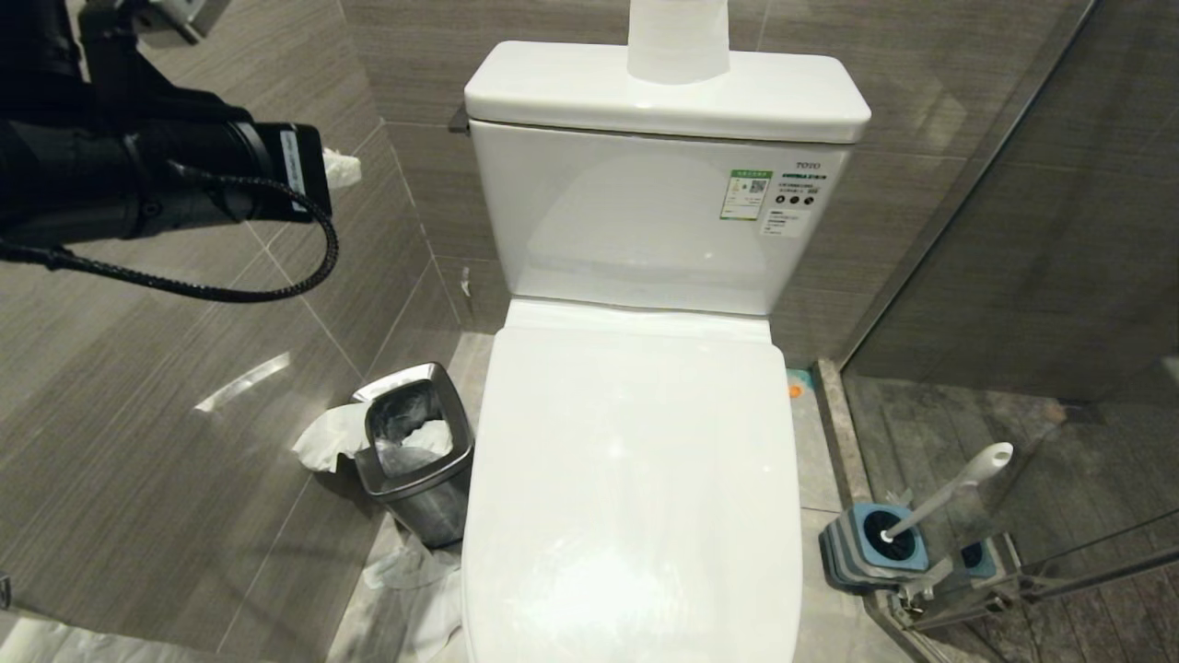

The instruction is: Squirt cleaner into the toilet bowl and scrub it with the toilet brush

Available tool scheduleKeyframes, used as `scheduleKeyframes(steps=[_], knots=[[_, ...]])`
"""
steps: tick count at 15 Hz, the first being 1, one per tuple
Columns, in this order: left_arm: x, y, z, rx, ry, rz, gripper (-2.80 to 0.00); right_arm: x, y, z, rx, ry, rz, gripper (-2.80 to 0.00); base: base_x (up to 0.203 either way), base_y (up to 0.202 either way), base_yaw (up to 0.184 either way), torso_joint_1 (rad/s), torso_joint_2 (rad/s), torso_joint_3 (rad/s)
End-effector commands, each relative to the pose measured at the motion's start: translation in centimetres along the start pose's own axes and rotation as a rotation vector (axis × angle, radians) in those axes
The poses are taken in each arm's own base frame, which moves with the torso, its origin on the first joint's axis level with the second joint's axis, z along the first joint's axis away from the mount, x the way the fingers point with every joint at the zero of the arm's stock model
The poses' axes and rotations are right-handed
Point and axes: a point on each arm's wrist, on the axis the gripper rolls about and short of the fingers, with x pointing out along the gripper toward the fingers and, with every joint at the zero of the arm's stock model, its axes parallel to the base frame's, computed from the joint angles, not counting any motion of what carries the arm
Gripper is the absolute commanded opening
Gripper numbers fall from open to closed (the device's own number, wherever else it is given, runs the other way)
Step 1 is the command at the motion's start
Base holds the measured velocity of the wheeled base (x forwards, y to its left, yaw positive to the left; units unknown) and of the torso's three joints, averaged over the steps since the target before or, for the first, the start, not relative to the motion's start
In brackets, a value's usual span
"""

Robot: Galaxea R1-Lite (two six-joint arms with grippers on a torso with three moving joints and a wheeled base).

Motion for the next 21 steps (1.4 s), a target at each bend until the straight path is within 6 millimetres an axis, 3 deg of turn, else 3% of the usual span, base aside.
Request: scheduleKeyframes(steps=[1, 4, 6, 9, 12, 17, 21], knots=[[-2.9, 0.0, 2.1, 0.026, -0.098, -0.001, -2.8, 0.0, 0.0, 0.0, 0.0, 0.0, 0.001, -2.8, 0.0, 0.0, 0.0, 0.0, 0.0, 0.0], [-7.4, 0.1, 3.8, 0.043, -0.199, 0.003, -2.8, 0.0, 0.0, 0.0, 0.0, 0.0, 0.001, -2.8, 0.0, 0.0, 0.0, 0.0, 0.0, 0.0], [-11.7, 0.4, 4.6, 0.044, -0.267, 0.015, -2.8, 0.0, 0.0, 0.0, 0.0, 0.001, 0.001, -2.8, 0.0, 0.0, 0.0, 0.0, 0.0, 0.0], [-19.0, 0.6, 4.2, 0.052, -0.306, 0.043, -2.8, 0.0, 0.0, 0.0, 0.0, 0.0, 0.001, -2.8, 0.0, 0.0, 0.0, 0.0, 0.0, 0.0], [-24.5, 0.8, 3.4, 0.066, -0.359, 0.08, -2.8, 0.0, 0.0, 0.0, 0.0, 0.0, 0.001, -2.8, 0.0, 0.0, 0.0, 0.0, 0.0, 0.0], [-28.1, 0.9, 2.5, 0.303, -0.406, 0.172, -2.8, 0.0, 0.0, 0.0, 0.0, 0.0, 0.001, -2.8, 0.0, 0.0, 0.0, 0.0, 0.0, 0.0], [-30.9, 0.9, 0.7, 0.305, -0.441, 0.208, -2.8, 0.0, 0.0, 0.0, 0.0, 0.002, 0.001, -2.8, 0.0, 0.0, 0.0, 0.0, 0.0, 0.0]])
